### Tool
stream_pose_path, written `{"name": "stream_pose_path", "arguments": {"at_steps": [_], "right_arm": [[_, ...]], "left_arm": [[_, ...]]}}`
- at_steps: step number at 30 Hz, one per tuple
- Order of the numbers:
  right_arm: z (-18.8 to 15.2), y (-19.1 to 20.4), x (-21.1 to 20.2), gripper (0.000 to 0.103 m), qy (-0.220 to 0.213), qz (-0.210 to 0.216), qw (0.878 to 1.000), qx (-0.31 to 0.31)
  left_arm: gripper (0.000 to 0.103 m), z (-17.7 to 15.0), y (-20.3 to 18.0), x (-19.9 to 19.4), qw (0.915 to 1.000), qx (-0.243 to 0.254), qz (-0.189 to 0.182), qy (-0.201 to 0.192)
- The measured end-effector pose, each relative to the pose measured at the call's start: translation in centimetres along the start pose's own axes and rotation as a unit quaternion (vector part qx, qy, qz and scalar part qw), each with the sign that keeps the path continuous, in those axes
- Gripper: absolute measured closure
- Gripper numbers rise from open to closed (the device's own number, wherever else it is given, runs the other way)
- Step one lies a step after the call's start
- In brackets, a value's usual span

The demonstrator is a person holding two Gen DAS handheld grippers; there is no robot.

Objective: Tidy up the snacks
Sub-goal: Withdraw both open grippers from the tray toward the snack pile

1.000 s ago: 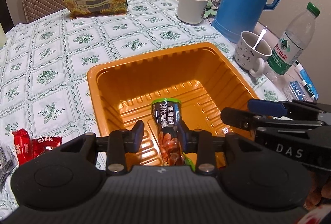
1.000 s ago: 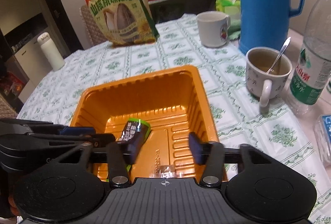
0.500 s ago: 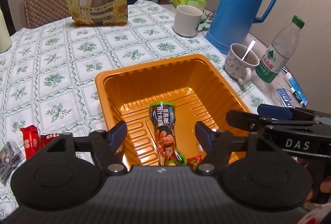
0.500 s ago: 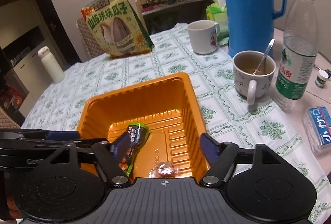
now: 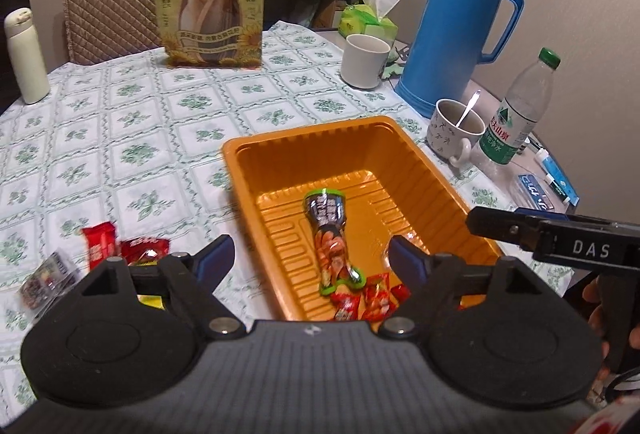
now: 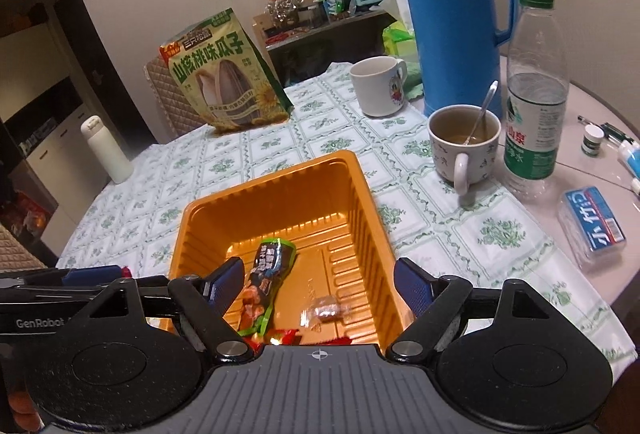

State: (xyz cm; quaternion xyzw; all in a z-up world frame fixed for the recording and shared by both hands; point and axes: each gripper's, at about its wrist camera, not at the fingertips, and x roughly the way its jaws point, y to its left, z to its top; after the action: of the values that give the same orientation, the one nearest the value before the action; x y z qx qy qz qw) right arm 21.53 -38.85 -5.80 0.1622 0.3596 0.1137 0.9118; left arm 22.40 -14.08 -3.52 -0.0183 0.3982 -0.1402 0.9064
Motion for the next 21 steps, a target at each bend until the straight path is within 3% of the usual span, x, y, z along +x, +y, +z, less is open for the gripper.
{"name": "stream_pose_path", "arguments": {"at_steps": [21], "right_arm": [[-4.5, 4.5, -2.7, 0.021, 0.033, 0.005, 0.999, -0.002]], "left_arm": [[0.021, -5.0, 6.1, -6.2, 0.9992, -0.037, 0.014, 0.009]]}}
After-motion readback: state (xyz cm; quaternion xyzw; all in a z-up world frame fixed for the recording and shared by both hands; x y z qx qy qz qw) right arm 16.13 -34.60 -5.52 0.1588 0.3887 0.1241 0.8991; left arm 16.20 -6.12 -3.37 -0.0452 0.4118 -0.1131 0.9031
